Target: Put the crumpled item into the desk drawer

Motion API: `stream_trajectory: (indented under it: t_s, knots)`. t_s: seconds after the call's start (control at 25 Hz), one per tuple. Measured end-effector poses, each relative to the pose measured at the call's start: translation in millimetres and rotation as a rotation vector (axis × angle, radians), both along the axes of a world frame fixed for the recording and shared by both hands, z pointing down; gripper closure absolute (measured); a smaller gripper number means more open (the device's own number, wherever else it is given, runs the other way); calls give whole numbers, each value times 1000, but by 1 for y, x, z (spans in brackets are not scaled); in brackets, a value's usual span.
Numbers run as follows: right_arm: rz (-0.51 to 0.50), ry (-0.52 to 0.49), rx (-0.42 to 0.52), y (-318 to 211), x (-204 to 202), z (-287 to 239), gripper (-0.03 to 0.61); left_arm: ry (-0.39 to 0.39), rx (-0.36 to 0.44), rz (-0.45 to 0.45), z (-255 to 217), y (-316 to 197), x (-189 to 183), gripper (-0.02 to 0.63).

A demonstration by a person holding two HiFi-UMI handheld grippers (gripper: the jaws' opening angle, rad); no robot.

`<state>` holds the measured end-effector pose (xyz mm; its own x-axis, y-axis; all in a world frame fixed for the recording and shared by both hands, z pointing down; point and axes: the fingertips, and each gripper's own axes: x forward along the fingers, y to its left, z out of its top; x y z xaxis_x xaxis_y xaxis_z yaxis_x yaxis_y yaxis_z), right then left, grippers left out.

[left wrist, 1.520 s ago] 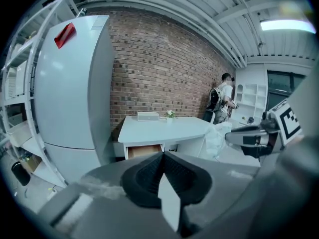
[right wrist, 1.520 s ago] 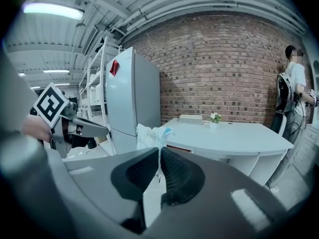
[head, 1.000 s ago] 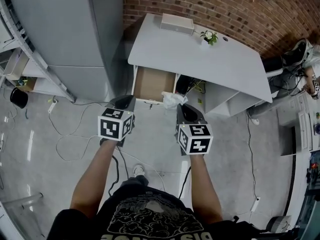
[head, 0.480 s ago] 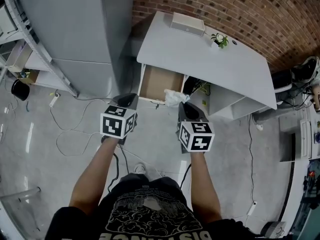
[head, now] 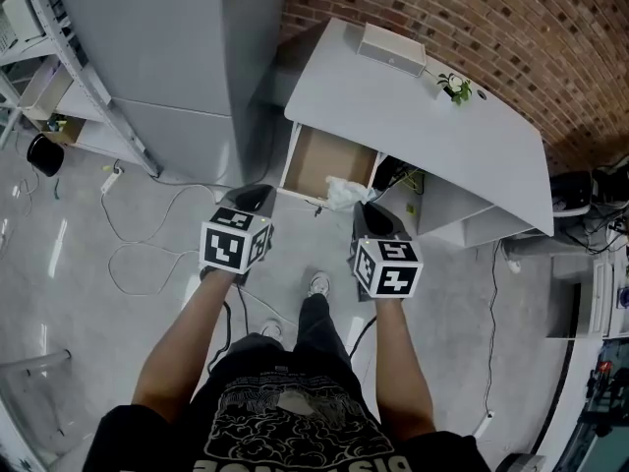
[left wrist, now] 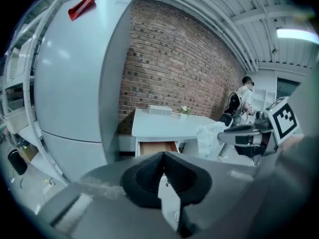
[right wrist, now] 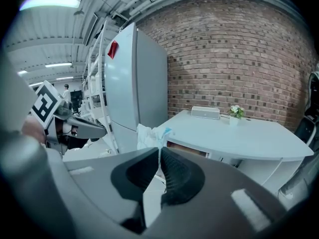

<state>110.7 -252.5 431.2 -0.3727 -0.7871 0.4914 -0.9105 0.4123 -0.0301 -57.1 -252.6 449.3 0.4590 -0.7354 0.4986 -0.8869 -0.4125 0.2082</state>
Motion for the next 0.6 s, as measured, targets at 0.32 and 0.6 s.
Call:
stream_trajectory:
  t_s: [0.32, 0.6]
  knots:
    - [-82, 34, -69, -35, -7, 37, 561, 1, -39, -39, 25, -24, 2, 614]
    - [-201, 84, -124, -74, -5, 72, 561, -5, -95, -97, 53, -48, 7, 614]
